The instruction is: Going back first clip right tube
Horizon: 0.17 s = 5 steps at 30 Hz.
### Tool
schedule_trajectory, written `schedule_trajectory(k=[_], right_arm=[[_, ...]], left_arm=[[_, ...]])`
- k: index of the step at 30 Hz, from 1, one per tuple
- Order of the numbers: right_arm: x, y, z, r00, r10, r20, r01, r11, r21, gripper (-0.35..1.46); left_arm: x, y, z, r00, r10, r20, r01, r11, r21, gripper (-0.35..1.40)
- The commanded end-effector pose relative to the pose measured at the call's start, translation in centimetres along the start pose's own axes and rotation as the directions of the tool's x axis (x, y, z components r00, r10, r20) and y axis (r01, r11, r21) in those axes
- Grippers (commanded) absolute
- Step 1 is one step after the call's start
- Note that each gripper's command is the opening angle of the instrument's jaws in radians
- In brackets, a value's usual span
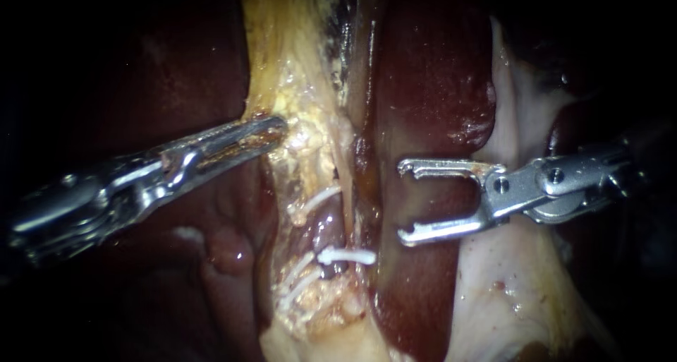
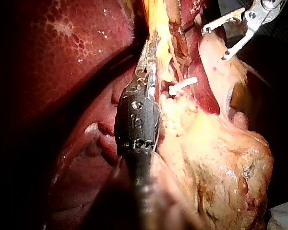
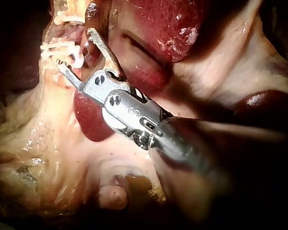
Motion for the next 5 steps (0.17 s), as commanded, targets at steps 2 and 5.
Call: schedule_trajectory(k=[2,5], right_arm=[[0.0,0.0,0.0,1.0,-0.005,-0.002,0.005,1.0,-0.001,0.6],[0.01,0.01,0.0,1.0,-0.01,-0.004,0.01,1.0,-0.002,0.6]], left_arm=[[0.0,0.0,-0.01,1.0,0.0,0.0,0.0,1.0,0.0,-0.35],[0.0,0.0,-0.01,1.0,0.0,0.0,0.0,1.0,0.0,-0.35]])
